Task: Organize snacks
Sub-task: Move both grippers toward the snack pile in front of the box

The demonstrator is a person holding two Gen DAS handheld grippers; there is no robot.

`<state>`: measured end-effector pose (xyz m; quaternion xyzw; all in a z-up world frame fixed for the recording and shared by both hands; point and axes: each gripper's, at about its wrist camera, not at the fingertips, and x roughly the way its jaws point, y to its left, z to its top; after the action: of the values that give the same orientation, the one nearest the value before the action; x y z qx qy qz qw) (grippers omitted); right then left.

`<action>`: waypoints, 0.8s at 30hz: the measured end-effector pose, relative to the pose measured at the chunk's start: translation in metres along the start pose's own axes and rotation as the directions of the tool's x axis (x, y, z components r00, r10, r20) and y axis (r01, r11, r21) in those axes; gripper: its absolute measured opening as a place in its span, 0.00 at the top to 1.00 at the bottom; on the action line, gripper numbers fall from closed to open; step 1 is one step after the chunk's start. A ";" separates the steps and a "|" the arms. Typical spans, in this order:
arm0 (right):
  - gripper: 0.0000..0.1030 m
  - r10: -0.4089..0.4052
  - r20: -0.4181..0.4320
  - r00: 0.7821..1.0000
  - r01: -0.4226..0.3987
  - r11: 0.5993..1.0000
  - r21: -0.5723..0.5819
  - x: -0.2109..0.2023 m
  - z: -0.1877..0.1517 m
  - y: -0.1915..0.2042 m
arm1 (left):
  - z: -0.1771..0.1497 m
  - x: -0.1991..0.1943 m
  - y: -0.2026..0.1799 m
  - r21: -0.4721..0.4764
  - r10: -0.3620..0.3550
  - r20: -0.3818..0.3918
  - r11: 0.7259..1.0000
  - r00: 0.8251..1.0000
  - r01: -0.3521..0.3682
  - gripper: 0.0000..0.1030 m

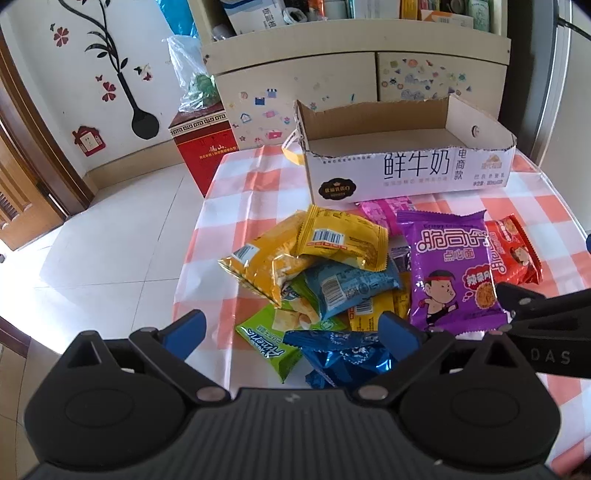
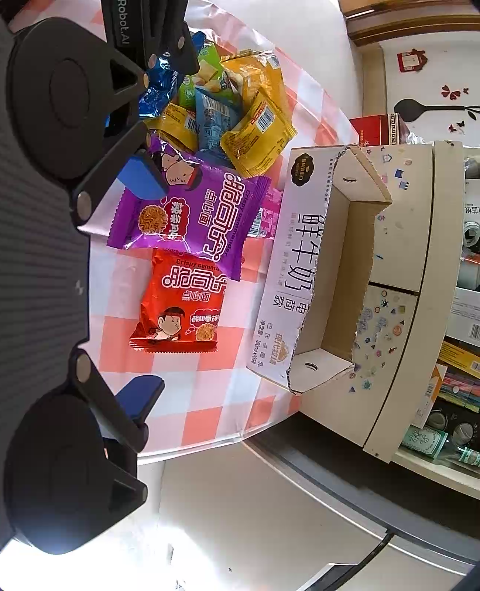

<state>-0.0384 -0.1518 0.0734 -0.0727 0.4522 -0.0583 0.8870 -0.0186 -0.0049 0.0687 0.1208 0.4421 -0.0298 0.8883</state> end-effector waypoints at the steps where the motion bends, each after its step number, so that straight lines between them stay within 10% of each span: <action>1: 0.00 0.001 -0.002 1.000 -0.001 1.000 -0.001 0.000 0.000 0.000 | 0.000 0.000 0.000 0.001 0.001 0.001 1.000 1.000 -0.001 0.04; 24: 0.00 -0.010 -0.018 1.000 0.010 1.000 -0.017 0.002 -0.001 0.002 | -0.001 0.003 -0.001 -0.021 -0.023 -0.024 1.000 0.999 0.022 0.06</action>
<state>-0.0379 -0.1507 0.0704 -0.0820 0.4604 -0.0595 0.8819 -0.0185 -0.0056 0.0656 0.1067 0.4544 -0.0337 0.8837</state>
